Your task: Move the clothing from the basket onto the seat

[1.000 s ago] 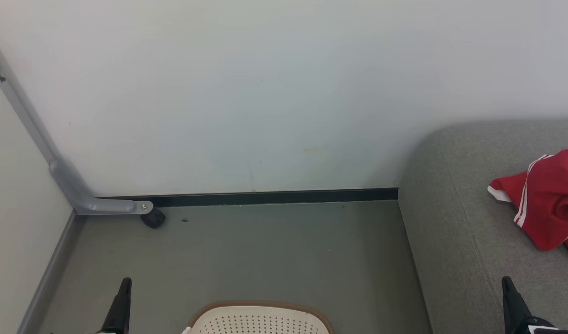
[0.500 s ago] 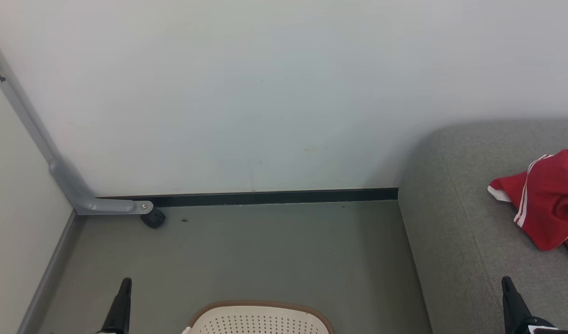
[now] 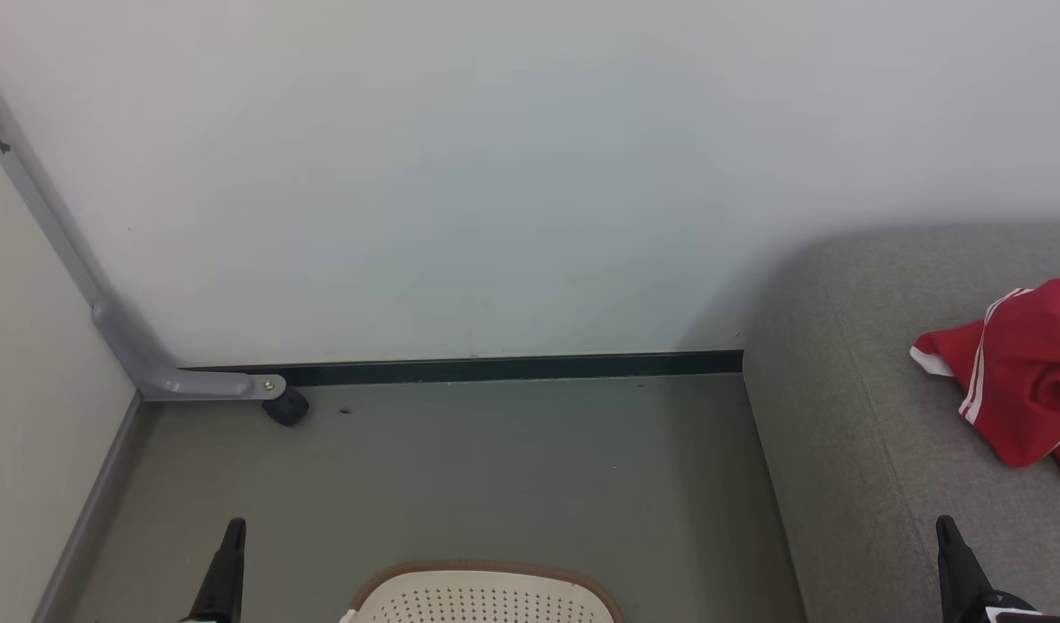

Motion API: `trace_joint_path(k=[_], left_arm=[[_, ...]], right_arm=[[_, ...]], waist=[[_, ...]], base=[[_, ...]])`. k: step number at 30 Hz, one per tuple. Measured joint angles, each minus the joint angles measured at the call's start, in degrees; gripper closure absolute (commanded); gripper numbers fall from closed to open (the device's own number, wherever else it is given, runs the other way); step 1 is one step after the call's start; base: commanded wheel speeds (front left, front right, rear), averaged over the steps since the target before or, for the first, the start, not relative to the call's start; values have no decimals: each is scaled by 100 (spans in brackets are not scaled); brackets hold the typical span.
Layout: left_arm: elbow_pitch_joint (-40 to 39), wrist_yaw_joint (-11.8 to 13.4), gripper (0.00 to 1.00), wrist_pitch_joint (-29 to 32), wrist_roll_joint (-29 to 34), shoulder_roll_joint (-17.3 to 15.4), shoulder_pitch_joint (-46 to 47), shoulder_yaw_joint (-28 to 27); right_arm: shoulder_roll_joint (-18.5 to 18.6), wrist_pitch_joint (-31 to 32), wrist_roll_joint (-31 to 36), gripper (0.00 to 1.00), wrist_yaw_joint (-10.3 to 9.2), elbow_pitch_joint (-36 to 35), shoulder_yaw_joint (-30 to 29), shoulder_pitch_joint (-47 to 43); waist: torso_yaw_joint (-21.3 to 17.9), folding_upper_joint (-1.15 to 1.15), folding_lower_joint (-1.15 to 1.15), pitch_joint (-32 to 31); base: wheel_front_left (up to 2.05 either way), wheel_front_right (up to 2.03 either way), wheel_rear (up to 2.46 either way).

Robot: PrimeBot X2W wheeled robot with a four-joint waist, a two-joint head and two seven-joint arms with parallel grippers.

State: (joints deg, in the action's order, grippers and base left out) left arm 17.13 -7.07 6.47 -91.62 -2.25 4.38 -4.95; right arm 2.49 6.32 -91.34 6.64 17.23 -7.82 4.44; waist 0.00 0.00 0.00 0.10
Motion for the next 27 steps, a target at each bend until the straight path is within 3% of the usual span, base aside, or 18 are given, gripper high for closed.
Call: trace_joint_path(k=[27], left_arm=[[2, 0, 100, 0, -1, 0, 0, 0]], right_arm=[[-1, 0, -1, 100, 0, 0, 1, 0]], waist=[[0, 0, 0, 0]], base=[[0, 0, 0]])
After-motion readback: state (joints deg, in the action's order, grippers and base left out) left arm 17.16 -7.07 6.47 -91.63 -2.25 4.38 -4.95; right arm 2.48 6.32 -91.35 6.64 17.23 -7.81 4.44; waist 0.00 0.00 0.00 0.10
